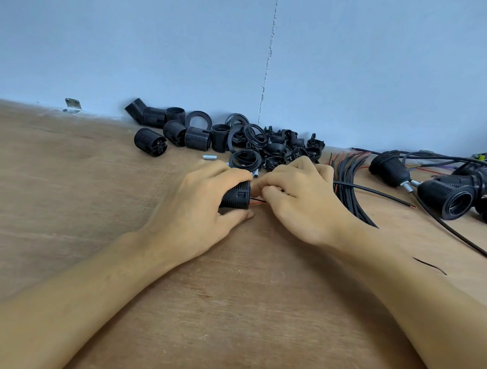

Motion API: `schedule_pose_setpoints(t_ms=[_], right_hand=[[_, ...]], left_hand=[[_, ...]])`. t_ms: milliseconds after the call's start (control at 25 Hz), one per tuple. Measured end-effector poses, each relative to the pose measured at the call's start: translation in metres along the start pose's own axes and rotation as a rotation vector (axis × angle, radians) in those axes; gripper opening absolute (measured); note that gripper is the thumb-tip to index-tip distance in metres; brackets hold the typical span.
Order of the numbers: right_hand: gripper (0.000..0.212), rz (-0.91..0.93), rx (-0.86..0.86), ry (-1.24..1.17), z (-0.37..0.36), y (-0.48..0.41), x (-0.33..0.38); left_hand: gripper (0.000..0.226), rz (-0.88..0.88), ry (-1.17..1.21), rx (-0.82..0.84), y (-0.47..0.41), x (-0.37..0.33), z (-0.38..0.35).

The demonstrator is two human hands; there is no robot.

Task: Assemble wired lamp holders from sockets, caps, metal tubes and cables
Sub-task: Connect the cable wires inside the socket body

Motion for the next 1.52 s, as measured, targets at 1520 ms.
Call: schedule_pose_setpoints(t_ms=[1520], right_hand=[[0.009, -0.021, -0.119, -0.431, -0.001, 0.009, 0.005]], left_hand=[[0.044, 0.146, 0.093, -0.061, -0.002, 0.024, -0.001]])
Point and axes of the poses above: each hand's wrist, its own y-axis away from the middle knuckle, its own z-axis out of the back of the hand, x = y × z, the point moved 9 cm from there along -y, towards the middle knuckle
